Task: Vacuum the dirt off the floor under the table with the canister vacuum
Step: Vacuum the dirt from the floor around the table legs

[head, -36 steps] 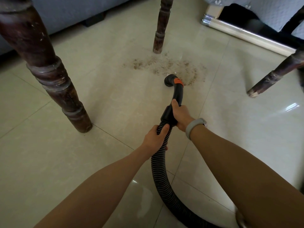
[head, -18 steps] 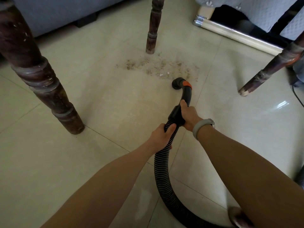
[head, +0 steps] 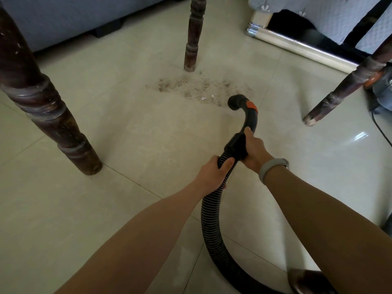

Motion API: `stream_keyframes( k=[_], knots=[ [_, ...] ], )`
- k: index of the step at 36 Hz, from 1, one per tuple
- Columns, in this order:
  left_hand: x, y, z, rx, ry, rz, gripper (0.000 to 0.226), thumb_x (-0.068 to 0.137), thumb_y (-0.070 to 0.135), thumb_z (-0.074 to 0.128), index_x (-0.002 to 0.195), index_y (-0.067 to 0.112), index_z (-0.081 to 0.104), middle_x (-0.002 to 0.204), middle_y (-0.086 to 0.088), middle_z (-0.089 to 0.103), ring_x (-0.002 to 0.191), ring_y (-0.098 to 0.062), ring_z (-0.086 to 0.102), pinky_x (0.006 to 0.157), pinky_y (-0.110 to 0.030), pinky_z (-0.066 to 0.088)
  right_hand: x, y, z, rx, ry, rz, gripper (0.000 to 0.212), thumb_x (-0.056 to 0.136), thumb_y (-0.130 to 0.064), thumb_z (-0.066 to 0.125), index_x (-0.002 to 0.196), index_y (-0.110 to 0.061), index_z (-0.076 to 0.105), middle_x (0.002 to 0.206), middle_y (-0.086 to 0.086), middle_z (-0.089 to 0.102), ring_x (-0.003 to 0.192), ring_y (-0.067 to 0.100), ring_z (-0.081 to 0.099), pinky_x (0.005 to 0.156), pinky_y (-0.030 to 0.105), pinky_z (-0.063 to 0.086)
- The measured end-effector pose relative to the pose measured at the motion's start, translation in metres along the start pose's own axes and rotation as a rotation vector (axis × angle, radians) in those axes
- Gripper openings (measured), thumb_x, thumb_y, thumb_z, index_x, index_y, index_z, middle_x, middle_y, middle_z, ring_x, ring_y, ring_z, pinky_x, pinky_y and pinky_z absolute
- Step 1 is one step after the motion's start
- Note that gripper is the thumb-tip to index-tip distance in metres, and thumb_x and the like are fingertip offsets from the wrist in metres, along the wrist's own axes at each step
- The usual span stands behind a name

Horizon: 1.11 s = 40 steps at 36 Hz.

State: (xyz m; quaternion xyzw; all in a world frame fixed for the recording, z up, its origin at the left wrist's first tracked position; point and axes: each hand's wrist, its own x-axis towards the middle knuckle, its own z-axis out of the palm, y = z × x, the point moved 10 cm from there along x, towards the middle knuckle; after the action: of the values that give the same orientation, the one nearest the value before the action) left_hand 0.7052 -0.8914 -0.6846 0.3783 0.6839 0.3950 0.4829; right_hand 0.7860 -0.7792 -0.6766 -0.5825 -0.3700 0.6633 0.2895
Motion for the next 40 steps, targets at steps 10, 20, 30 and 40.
stream_keyframes(
  k=[10, 20, 30, 40],
  knots=[
    [-0.006, 0.006, 0.03, 0.0, -0.122, -0.024, 0.044, 0.096, 0.052, 0.04, 0.1, 0.009, 0.043, 0.076, -0.006, 0.056, 0.06, -0.024, 0.062, 0.066, -0.036, 0.056, 0.015, 0.014, -0.048, 0.287, 0.0, 0.105, 0.053, 0.097, -0.04, 0.05, 0.136, -0.006, 0.038, 0.116, 0.017, 0.058, 0.09, 0.033, 0.063, 0.064, 0.043, 0.053],
    [0.002, 0.014, 0.017, 0.077, -0.007, -0.017, 0.046, 0.096, 0.054, 0.038, 0.1, 0.008, 0.044, 0.083, -0.011, 0.058, 0.071, -0.033, 0.066, 0.073, -0.044, 0.057, 0.027, 0.014, -0.035, 0.291, -0.038, 0.137, 0.055, 0.094, -0.044, 0.052, 0.137, -0.011, 0.04, 0.103, 0.015, 0.061, 0.084, 0.031, 0.064, 0.064, 0.041, 0.054],
    [0.006, 0.022, -0.005, 0.118, 0.067, 0.002, 0.046, 0.096, 0.053, 0.038, 0.097, 0.008, 0.047, 0.084, -0.011, 0.061, 0.071, -0.031, 0.066, 0.07, -0.041, 0.057, 0.034, 0.005, -0.007, 0.337, -0.139, 0.142, 0.043, 0.097, -0.044, 0.048, 0.125, -0.011, 0.046, 0.089, 0.012, 0.06, 0.072, 0.026, 0.064, 0.058, 0.035, 0.055],
    [-0.014, 0.009, 0.001, 0.13, 0.01, -0.025, 0.042, 0.097, 0.051, 0.038, 0.097, 0.009, 0.045, 0.075, -0.005, 0.056, 0.06, -0.027, 0.063, 0.064, -0.038, 0.056, 0.028, 0.032, -0.015, 0.276, -0.119, 0.152, 0.053, 0.094, -0.047, 0.049, 0.133, -0.011, 0.046, 0.096, 0.014, 0.061, 0.08, 0.03, 0.065, 0.066, 0.039, 0.056]
  ],
)
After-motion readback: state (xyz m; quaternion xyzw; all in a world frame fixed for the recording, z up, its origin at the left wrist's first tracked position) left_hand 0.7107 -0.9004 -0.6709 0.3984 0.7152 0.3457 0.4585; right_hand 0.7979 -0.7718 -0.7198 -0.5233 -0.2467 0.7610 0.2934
